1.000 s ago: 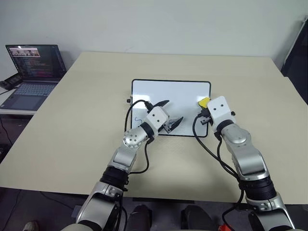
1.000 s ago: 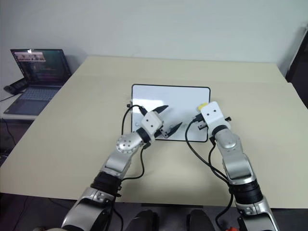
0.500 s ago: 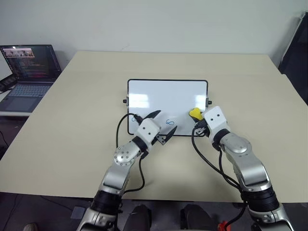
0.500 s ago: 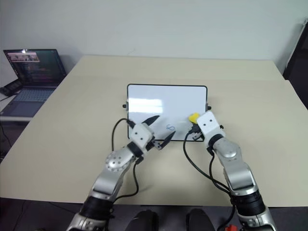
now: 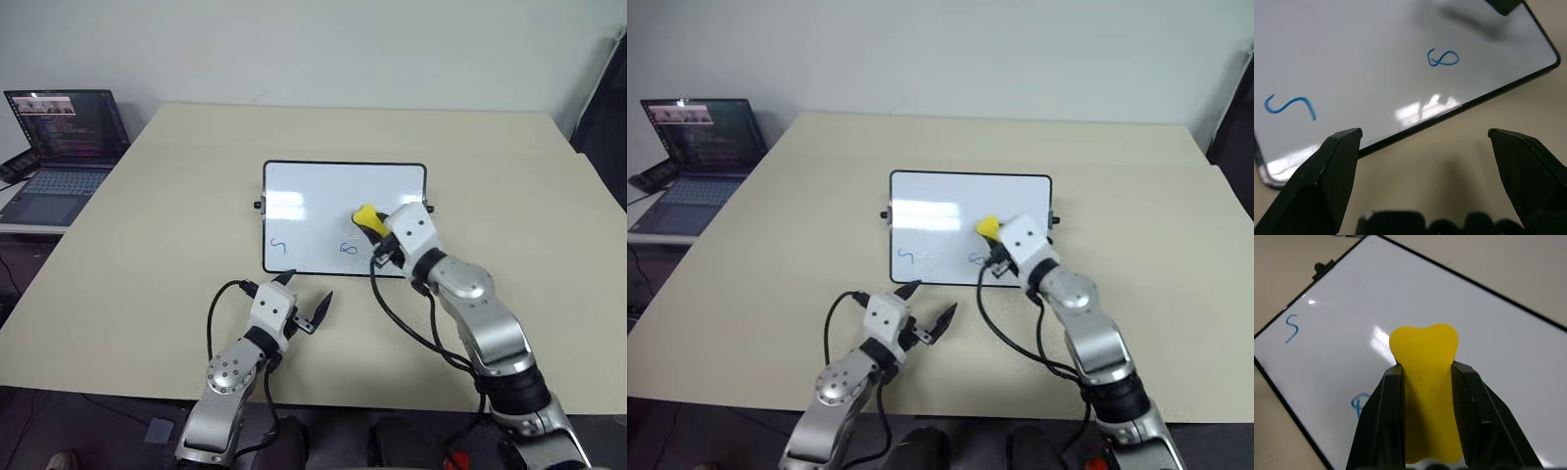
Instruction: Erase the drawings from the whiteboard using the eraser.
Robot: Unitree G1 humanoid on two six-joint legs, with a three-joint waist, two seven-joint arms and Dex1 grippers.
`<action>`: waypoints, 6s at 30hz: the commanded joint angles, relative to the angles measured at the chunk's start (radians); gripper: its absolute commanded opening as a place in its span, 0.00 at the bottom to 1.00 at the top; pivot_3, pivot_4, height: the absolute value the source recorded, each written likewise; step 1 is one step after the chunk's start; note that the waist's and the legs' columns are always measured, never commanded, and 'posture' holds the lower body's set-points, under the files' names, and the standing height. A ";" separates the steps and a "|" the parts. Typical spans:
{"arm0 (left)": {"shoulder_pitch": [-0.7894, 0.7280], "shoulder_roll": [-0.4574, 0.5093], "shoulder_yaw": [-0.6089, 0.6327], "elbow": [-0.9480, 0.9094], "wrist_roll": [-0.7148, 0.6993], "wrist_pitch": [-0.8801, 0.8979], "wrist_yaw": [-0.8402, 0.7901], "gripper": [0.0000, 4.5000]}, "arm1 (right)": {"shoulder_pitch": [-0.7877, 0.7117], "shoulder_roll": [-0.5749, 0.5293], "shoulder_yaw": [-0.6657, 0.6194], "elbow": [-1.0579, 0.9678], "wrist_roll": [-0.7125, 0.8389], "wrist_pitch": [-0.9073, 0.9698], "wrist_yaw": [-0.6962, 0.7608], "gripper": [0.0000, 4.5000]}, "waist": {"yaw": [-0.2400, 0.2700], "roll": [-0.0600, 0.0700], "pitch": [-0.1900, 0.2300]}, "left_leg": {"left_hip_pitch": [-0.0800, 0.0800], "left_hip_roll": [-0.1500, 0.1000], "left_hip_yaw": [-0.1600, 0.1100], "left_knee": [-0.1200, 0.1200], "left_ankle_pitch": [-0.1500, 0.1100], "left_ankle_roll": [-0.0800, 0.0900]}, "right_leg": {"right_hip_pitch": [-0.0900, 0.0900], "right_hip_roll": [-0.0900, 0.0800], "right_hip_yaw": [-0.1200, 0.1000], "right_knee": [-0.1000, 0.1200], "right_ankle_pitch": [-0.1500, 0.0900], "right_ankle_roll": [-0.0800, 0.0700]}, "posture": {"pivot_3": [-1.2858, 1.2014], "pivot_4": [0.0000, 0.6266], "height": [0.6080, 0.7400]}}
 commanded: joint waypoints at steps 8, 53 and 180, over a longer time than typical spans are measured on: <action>-0.118 0.024 0.023 0.100 -0.017 -0.088 -0.011 1.00 | -0.105 -0.012 0.137 0.190 -0.182 -0.018 -0.035 0.22 | 0.000 0.000 0.000 | -0.001 0.000 0.000 0.000 0.000 0.000 | -0.001 0.000 -0.001 -0.001 0.000 0.000 | 0.52 0.24 1.00; -0.071 0.032 -0.001 -0.071 -0.033 0.036 0.012 1.00 | 0.016 -0.066 0.183 0.172 -0.188 -0.084 0.128 0.22 | -0.003 0.000 0.000 | 0.003 0.001 0.000 0.000 0.000 0.000 | 0.003 0.001 0.000 -0.001 0.002 -0.002 | 0.52 0.24 1.00; 0.123 -0.051 0.090 -0.144 -0.004 0.011 0.251 1.00 | -0.491 0.231 0.287 0.990 -0.315 -0.308 0.142 0.22 | 0.000 0.005 -0.003 | 0.021 0.005 -0.002 -0.015 0.003 -0.003 | 0.014 0.002 -0.001 -0.014 0.005 -0.006 | 0.52 0.24 1.00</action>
